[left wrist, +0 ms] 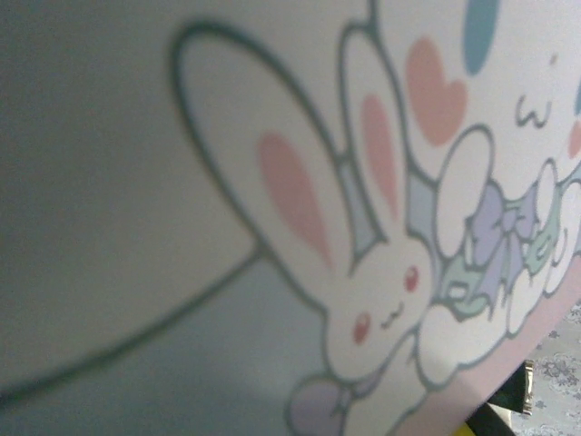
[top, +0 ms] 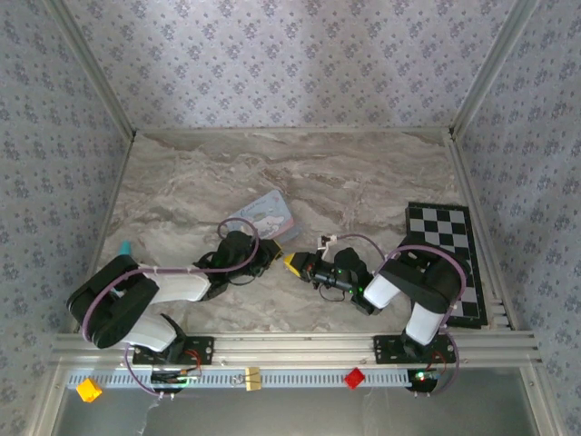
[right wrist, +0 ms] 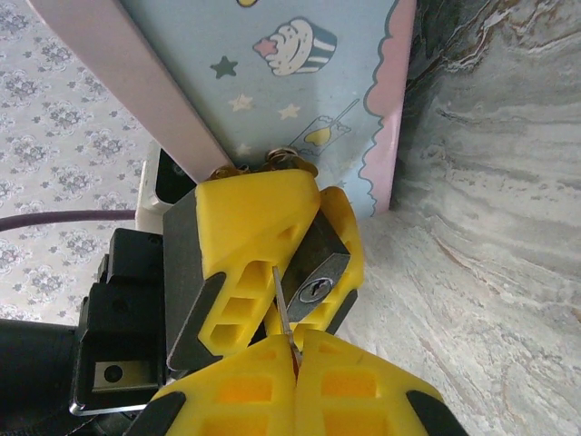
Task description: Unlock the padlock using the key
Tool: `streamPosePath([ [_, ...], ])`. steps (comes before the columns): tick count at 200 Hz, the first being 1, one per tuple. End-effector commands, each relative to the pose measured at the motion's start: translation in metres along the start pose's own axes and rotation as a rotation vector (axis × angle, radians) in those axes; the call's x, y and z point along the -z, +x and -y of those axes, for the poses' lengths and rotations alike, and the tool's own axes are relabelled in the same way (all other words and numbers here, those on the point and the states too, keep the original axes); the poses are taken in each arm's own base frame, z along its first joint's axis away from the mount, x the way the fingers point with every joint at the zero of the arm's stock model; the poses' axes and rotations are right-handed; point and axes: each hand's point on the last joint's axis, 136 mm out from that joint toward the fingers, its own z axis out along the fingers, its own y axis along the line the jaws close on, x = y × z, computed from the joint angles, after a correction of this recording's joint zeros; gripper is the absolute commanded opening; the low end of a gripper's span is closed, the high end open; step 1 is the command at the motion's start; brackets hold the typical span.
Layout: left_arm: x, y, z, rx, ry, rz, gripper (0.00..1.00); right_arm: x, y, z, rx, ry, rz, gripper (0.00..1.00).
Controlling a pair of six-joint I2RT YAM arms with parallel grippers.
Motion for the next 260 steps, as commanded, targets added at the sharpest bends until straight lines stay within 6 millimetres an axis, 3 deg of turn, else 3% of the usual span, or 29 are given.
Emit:
streamPosePath([
  [1,0.005,0.002,0.011,0.032,0.048,-0.013,0.00,0.001,0.003,-0.001,0.006,-0.010,-0.008,0.00],
  [58,0.010,-0.003,0.008,0.053,0.054,0.007,0.00,0.001,0.006,0.009,-0.001,0.016,-0.016,0.00],
  [219,0.026,-0.018,-0.003,0.097,0.082,0.079,0.00,-0.001,0.025,0.011,0.013,0.022,-0.042,0.00],
  [260,0.033,-0.021,0.003,0.087,0.096,0.093,0.00,-0.004,0.027,0.011,0.013,0.023,-0.052,0.00],
])
